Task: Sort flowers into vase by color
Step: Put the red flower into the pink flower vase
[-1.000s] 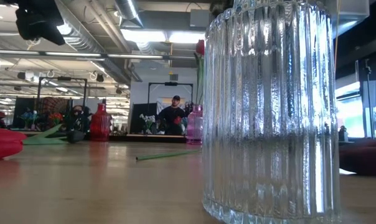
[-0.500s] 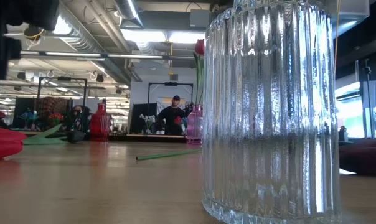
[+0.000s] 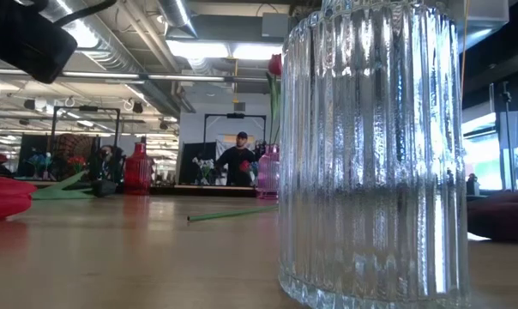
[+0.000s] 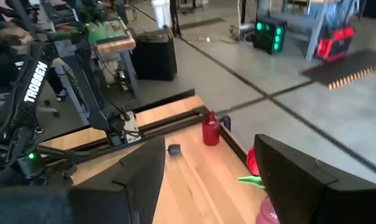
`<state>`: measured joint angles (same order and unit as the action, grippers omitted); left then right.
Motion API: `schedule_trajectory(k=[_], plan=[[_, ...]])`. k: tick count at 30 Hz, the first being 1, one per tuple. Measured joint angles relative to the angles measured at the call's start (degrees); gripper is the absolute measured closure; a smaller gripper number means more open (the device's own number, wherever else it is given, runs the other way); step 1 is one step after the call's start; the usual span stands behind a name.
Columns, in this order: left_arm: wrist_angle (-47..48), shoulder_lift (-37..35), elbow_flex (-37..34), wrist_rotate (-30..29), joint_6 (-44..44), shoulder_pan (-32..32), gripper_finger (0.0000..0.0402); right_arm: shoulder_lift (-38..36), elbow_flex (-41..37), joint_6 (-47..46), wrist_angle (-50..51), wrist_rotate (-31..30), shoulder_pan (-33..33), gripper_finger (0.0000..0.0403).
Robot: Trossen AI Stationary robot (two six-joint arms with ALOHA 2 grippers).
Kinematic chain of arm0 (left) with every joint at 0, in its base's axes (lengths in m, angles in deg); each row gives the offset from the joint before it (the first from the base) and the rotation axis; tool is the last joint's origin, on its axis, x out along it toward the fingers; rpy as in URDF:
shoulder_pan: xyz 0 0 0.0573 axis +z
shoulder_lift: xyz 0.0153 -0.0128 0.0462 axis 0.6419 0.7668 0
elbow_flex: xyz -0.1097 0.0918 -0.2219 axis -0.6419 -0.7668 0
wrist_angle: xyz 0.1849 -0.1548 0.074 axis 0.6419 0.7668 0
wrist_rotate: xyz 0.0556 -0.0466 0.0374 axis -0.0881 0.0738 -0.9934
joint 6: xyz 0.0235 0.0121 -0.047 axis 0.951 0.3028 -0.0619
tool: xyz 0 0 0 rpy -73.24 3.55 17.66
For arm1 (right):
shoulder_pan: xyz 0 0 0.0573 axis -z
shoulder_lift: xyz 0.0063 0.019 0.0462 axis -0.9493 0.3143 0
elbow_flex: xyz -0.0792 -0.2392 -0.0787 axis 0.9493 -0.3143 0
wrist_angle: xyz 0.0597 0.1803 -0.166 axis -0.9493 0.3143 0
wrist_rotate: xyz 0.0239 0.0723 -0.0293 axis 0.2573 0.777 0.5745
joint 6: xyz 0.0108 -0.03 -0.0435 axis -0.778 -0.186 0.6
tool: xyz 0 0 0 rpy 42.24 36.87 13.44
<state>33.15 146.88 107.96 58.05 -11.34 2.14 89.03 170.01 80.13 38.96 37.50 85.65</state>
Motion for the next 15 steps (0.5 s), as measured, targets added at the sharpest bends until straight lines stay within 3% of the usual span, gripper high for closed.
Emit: schedule_trajectory(k=[9, 15], plan=[[5.05, 5.42, 4.44, 2.80, -3.50, 2.59, 0.0224, -2.78, 0.02, 0.95, 12.78, 2.34, -3.25, 0.0157], [6.73, 8.70, 4.33, 3.58, -3.28, 4.81, 0.0224, -3.73, 0.02, -4.17, 21.14, -4.92, -10.08, 0.0157]])
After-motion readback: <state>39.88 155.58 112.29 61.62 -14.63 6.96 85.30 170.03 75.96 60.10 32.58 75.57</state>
